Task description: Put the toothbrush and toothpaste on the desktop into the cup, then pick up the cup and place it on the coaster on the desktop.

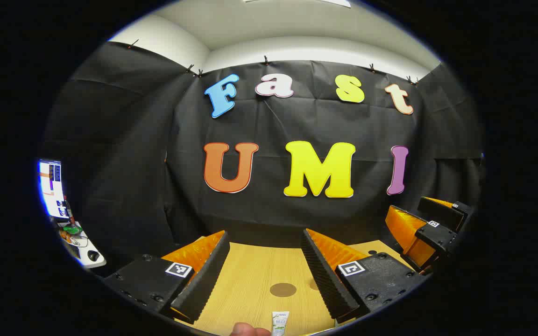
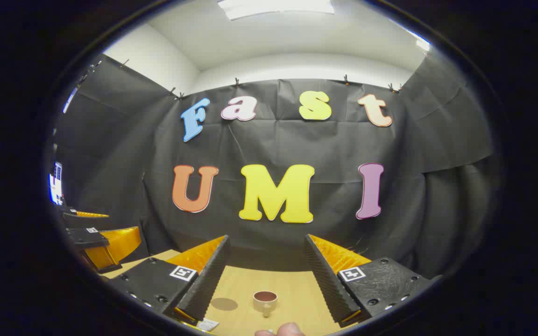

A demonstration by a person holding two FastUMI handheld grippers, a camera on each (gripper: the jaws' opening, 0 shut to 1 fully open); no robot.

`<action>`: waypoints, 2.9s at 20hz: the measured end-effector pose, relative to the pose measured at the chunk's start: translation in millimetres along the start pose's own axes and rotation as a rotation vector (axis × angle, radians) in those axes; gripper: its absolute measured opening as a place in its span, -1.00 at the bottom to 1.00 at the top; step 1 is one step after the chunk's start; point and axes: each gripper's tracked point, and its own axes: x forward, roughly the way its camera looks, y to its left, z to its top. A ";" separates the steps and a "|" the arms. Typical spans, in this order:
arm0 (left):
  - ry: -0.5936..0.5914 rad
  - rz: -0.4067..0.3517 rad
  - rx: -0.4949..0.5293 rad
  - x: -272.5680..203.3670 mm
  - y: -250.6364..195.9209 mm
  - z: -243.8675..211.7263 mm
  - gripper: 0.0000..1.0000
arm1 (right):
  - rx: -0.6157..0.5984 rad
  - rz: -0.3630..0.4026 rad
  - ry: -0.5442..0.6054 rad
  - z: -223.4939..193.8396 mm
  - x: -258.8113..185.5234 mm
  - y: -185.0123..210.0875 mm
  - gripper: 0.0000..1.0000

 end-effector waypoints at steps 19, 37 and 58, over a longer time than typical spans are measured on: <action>0.014 -0.009 0.021 16.4 -11.1 -4.5 0.94 | 0.015 -0.006 0.055 -17.2 14.2 -11.3 0.89; 0.090 -0.015 0.034 26.0 -25.2 -35.3 0.95 | 0.029 -0.044 0.145 -52.4 25.6 -40.5 0.89; 0.599 -0.097 0.032 -40.3 -51.4 -227.7 0.96 | -0.007 0.004 0.731 -256.6 -53.1 -53.1 0.91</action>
